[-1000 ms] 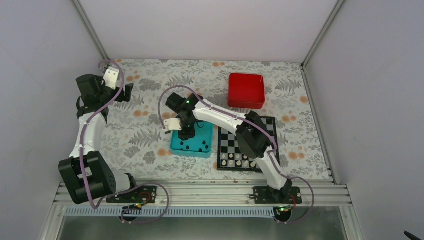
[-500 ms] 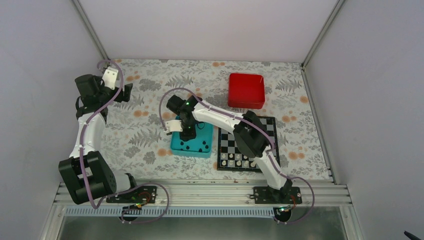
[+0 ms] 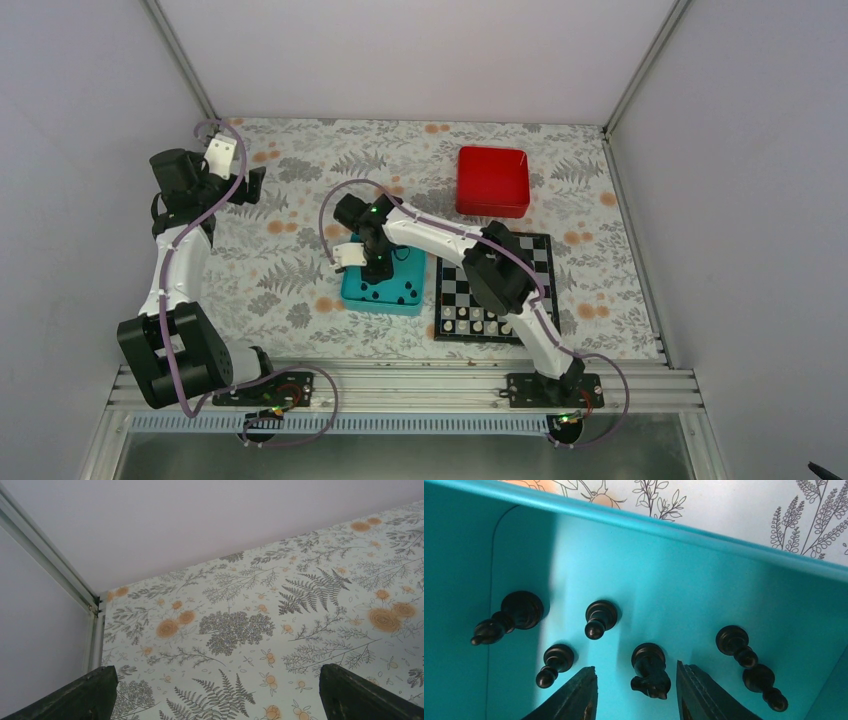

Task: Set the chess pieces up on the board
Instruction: Pick up the chess piece from the storage box, then place the chess piece on the chessboard.

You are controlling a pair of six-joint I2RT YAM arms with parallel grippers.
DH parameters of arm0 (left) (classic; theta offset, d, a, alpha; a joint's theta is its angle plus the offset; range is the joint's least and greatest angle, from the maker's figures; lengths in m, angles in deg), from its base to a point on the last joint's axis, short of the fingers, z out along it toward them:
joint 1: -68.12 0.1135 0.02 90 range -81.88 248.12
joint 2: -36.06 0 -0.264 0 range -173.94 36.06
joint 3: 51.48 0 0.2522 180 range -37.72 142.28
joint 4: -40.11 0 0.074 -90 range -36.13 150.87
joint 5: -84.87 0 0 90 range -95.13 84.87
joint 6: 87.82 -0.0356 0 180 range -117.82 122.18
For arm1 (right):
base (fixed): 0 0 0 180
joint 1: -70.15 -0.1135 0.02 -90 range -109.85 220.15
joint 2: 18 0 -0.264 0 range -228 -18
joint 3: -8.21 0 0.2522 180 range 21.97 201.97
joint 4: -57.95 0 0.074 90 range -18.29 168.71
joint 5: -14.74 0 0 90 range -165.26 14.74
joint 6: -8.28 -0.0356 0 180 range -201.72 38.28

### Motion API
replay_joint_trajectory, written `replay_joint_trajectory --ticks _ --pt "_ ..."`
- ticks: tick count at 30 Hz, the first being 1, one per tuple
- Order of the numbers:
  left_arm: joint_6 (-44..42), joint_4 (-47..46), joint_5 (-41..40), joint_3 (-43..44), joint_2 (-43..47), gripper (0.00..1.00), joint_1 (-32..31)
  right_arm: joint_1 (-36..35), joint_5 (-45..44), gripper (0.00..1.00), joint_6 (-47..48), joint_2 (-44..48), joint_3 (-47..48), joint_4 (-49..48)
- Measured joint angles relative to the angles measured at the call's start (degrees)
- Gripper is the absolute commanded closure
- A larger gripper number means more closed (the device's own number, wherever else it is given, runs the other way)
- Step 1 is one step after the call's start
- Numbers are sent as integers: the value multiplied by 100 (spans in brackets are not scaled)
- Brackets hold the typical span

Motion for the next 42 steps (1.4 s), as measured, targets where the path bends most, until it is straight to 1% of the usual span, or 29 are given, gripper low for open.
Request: replay_joint_trajectory --ticks 2,7,12,15,22,25,28,33,34,38,42 --pt "2 0 2 0 0 0 2 0 -2 63 -4 -7 0 -2" --pt "2 0 4 0 0 0 2 2 -11 79 -26 -59 0 -9" --pt "2 0 7 0 0 0 4 0 -15 88 -26 -92 0 -7" --pt "2 0 7 0 0 0 7 0 -15 90 -50 -92 7 -4" --pt "2 0 9 0 0 0 7 57 -15 90 -63 -70 122 201" --pt "2 -2 9 0 0 0 7 136 -11 89 -70 116 229 413" --pt "2 0 9 0 0 0 7 352 9 88 -87 564 310 623" --pt "4 0 9 0 0 0 9 1189 118 88 -94 1628 302 802" --pt "4 0 9 0 0 0 13 1539 111 87 -92 1937 256 807" --pt "4 0 9 0 0 0 22 2699 118 87 -42 2680 -374 772" --pt "7 0 9 0 0 0 22 3755 136 87 68 2905 -1104 741"
